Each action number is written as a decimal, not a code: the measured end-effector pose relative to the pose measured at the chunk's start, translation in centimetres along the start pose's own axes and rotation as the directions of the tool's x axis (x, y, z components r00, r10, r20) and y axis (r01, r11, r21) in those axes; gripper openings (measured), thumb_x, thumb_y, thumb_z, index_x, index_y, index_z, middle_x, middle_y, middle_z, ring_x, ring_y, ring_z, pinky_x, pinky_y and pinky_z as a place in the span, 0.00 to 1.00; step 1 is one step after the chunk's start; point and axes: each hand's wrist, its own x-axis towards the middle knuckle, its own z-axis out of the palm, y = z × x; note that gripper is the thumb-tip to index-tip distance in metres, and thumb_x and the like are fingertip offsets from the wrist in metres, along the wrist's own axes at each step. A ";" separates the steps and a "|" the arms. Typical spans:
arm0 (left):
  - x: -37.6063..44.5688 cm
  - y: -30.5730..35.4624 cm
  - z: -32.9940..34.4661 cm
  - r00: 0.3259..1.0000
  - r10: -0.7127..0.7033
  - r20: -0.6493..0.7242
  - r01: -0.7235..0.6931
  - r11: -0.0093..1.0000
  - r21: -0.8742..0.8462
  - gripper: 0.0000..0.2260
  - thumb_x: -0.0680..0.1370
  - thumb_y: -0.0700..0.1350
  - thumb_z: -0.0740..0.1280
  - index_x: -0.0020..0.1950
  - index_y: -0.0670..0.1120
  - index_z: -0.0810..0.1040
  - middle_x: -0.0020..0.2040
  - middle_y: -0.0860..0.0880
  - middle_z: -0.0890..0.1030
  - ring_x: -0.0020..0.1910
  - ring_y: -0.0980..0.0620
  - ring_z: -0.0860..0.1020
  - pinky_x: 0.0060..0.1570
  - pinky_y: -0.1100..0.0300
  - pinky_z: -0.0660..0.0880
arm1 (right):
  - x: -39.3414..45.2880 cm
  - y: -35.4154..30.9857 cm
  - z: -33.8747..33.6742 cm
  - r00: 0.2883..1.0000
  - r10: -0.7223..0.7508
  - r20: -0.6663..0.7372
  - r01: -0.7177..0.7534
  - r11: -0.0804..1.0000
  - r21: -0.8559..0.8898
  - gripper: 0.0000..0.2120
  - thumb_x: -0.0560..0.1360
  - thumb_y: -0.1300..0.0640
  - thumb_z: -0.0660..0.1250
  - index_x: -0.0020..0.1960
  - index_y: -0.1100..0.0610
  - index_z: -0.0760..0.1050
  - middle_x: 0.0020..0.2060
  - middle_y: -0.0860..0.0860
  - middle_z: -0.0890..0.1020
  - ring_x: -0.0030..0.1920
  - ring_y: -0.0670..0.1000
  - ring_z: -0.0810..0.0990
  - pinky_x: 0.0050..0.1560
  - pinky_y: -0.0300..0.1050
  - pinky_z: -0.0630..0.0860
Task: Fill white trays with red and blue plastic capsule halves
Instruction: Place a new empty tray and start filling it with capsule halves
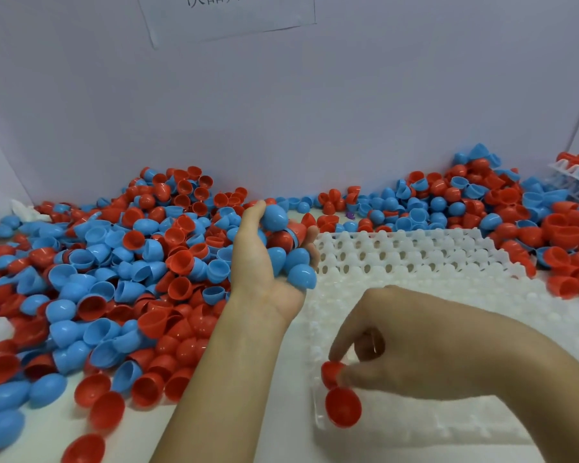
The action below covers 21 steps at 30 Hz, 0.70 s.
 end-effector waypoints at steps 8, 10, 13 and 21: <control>0.2 -0.8 -0.1 0.999 -0.015 0.028 0.016 1.000 -0.027 0.20 0.78 0.58 0.68 0.61 0.44 0.81 0.56 0.40 0.85 0.52 0.44 0.85 0.53 0.44 0.82 | 3.0 0.6 1.6 0.844 -0.051 -0.533 0.263 0.907 0.329 0.17 0.70 0.46 0.76 0.52 0.39 0.69 0.46 0.39 0.78 0.44 0.38 0.80 0.40 0.34 0.77; 0.1 -0.8 -0.1 0.999 -0.014 0.033 0.016 0.999 -0.045 0.18 0.79 0.57 0.67 0.59 0.43 0.82 0.53 0.42 0.86 0.48 0.44 0.86 0.48 0.45 0.83 | 3.5 0.6 1.8 0.792 -0.048 -0.609 0.314 0.887 0.339 0.12 0.71 0.49 0.75 0.51 0.41 0.74 0.45 0.39 0.79 0.44 0.40 0.81 0.39 0.34 0.76; 0.0 -0.9 0.3 0.999 -0.012 0.053 0.016 0.997 -0.075 0.16 0.79 0.53 0.69 0.59 0.43 0.81 0.49 0.42 0.86 0.42 0.45 0.85 0.40 0.51 0.84 | 3.8 0.5 1.6 0.667 -0.036 -0.744 0.363 0.888 0.283 0.06 0.74 0.50 0.73 0.50 0.43 0.80 0.42 0.38 0.82 0.41 0.41 0.81 0.39 0.32 0.76; 0.3 -0.5 0.3 0.993 -0.002 0.118 -0.036 0.948 0.317 0.07 0.75 0.45 0.74 0.50 0.43 0.80 0.47 0.41 0.79 0.38 0.50 0.81 0.40 0.51 0.83 | 3.8 3.0 0.1 0.610 0.154 -0.777 0.369 0.812 0.451 0.07 0.80 0.55 0.66 0.55 0.51 0.82 0.33 0.42 0.82 0.31 0.43 0.81 0.32 0.29 0.74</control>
